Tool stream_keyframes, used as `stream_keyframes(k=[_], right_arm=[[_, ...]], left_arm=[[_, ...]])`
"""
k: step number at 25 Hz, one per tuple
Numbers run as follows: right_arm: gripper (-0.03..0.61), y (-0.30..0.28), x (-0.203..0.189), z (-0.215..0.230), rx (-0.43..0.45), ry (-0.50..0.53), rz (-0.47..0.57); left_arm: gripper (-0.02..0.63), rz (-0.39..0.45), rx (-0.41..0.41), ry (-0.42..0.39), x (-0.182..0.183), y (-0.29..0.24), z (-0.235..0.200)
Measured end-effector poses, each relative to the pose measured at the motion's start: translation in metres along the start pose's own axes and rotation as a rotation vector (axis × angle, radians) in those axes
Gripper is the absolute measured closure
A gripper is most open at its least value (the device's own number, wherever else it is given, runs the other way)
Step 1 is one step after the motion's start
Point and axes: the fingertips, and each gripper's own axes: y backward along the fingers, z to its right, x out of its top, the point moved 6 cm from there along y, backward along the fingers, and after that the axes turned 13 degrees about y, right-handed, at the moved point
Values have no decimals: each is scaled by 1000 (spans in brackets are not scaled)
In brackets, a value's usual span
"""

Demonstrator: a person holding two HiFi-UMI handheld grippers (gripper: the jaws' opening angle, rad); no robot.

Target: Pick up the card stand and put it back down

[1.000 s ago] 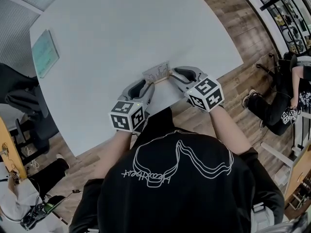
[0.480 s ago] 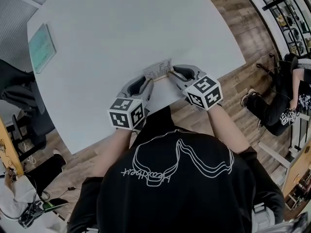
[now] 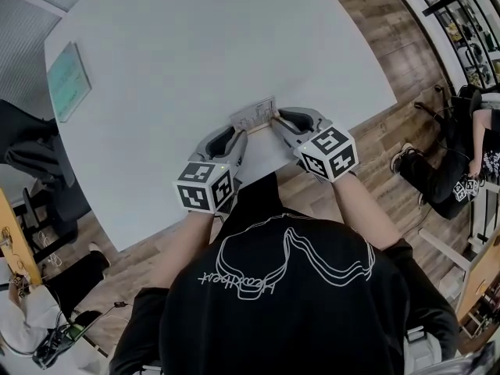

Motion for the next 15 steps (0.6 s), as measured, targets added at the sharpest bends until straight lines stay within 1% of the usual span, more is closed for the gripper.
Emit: stream_keyframes(k=[7,15], right_arm=[[500,3,-1,-4,-26,41,-16],[502,12,6,-11,-44,43,8]], left_arm=[[502,-13,4,-9,-1,1,2],[505,3,4,-16,2,11,8]])
